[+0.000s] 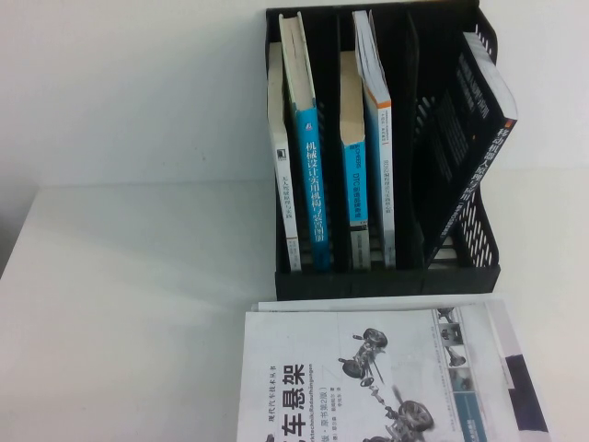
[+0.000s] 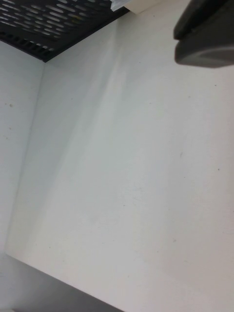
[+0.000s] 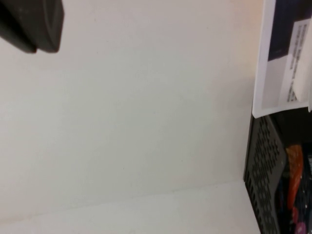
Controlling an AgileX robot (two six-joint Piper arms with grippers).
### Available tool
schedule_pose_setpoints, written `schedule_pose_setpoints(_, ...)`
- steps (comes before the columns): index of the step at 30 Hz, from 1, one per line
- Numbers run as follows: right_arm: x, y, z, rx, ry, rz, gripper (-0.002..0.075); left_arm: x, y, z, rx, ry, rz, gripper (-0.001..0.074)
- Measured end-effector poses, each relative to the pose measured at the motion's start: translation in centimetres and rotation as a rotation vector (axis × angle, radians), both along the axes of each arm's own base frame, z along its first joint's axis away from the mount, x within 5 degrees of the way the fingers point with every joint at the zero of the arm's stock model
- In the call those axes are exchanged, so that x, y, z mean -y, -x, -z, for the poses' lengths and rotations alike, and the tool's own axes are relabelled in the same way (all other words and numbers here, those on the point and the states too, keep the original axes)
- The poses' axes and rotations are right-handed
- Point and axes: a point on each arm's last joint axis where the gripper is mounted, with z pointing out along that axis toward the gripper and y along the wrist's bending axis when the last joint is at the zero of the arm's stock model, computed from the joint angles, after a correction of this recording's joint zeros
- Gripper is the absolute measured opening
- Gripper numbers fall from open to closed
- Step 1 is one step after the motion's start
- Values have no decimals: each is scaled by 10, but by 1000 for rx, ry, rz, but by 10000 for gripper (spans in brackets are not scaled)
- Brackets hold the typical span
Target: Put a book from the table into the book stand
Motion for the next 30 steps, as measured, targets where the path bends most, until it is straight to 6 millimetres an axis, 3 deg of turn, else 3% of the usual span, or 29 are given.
schedule_pose_setpoints(15, 0, 0, -1, 5, 19, -1, -3, -3, -3, -6, 110, -87, -9, -4)
schedule_pose_setpoints(21, -1, -2, -4, 62, 23, -14, -3, -2, -5, -24, 306, -57, -11, -4)
schedule_pose_setpoints(30, -5, -6, -26, 308, 40, -63, -3, -1, 2, -60, 708, 5, -14, -4)
